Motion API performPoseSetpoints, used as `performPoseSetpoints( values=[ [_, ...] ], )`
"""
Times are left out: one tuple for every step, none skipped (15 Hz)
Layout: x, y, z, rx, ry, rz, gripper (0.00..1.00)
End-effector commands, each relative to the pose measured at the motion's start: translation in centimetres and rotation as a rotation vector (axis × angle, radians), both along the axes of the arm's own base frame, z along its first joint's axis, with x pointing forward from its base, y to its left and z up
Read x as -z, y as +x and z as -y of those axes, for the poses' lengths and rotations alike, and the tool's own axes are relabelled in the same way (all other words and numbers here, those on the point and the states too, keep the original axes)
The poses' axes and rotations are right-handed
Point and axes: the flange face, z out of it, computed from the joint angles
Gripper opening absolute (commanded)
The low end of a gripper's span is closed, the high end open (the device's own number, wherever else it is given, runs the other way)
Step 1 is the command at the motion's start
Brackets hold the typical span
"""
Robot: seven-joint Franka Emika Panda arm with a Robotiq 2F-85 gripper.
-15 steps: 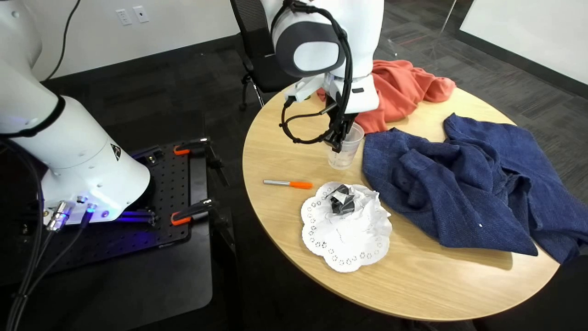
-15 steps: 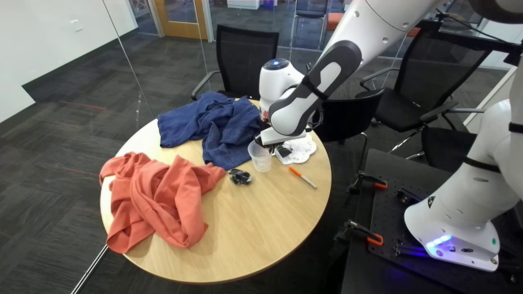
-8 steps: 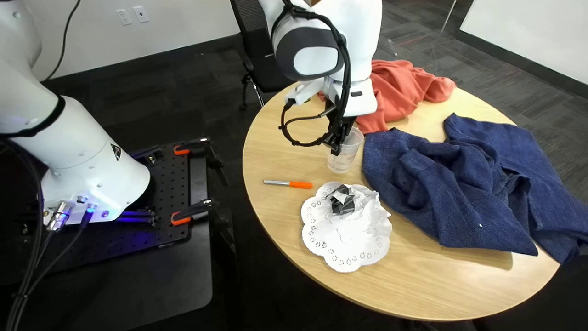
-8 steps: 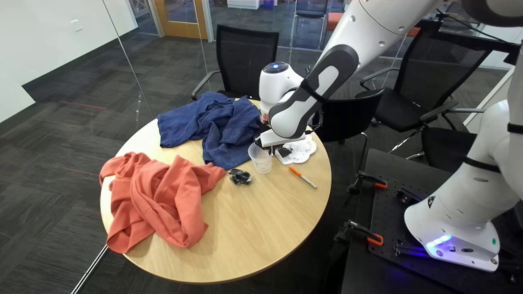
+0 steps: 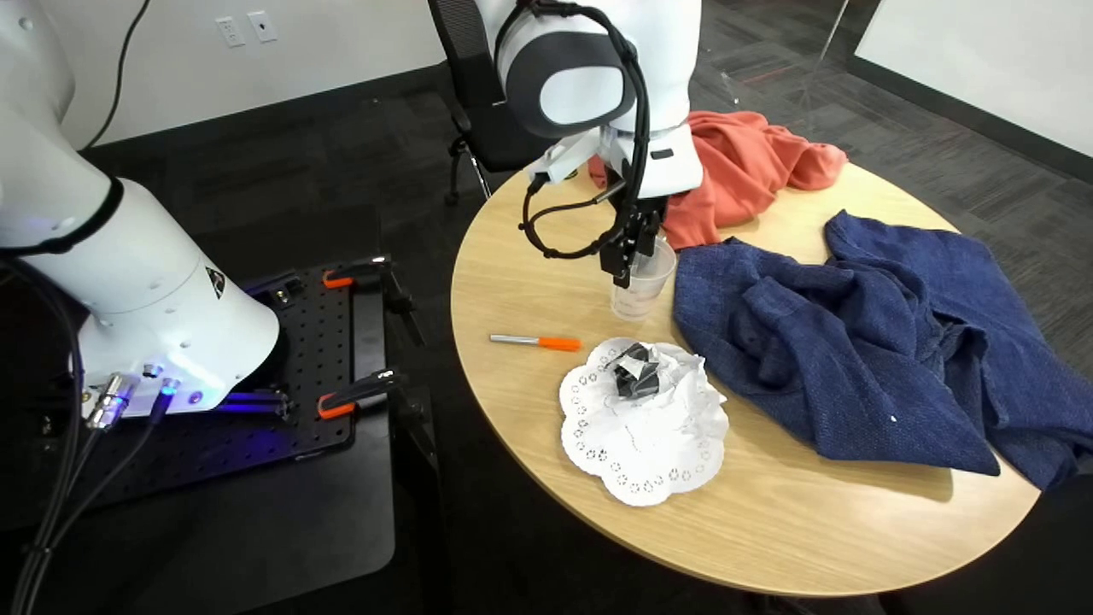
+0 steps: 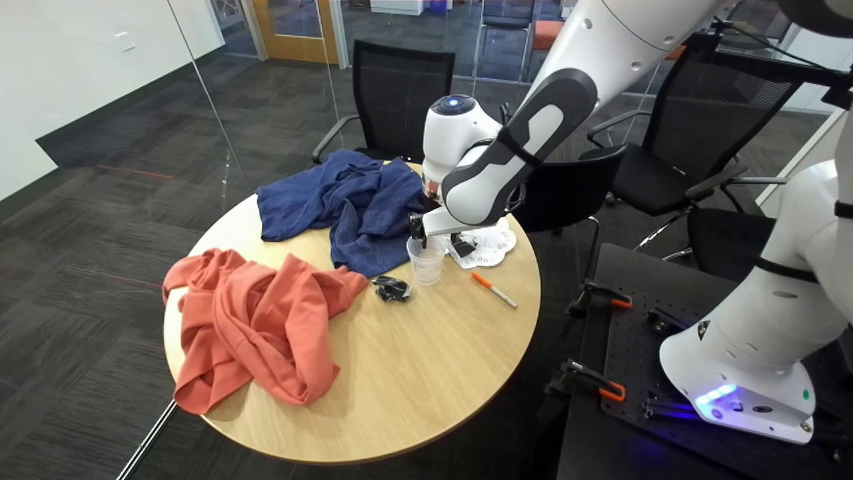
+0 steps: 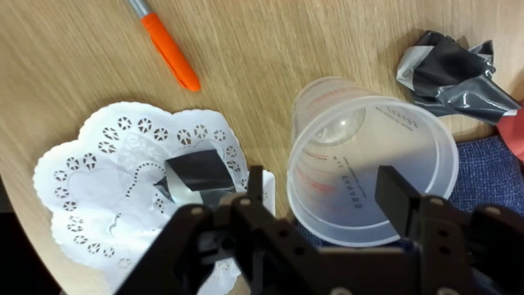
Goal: Move the cup slightly to the right
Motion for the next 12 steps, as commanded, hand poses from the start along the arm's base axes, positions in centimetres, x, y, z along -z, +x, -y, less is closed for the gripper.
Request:
performPoseSetpoints(
  values=[
    [-3.2,-2.2,-0.7,0.002,-0.028,0.046,1.00],
    [-3.9,-2.5,-1.0,-0.002,-0.036,0.056,1.00],
    [-4.6,-2.9,-1.2,-0.009,-0.042,0.064,1.00],
    [-5.3,-3.2,-1.5,-0.016,-0.049,0.073,1.00],
    [-5.9,-3.5,-1.8,-0.026,-0.052,0.083,1.00],
    [-6.4,-3.8,-2.1,-0.031,-0.055,0.091,1.00],
    [-6.9,-4.0,-2.3,-0.041,-0.053,0.102,1.00],
    [-7.3,-4.3,-2.6,-0.054,-0.048,0.109,1.00],
    [-7.6,-4.5,-3.1,-0.076,-0.031,0.119,1.00],
    [-6.5,-3.2,-2.5,-0.058,-0.052,0.084,1.00],
    [-6.8,-3.4,-2.9,-0.064,-0.046,0.091,1.00],
    [-7.0,-3.6,-3.2,-0.069,-0.043,0.094,1.00]
  ],
)
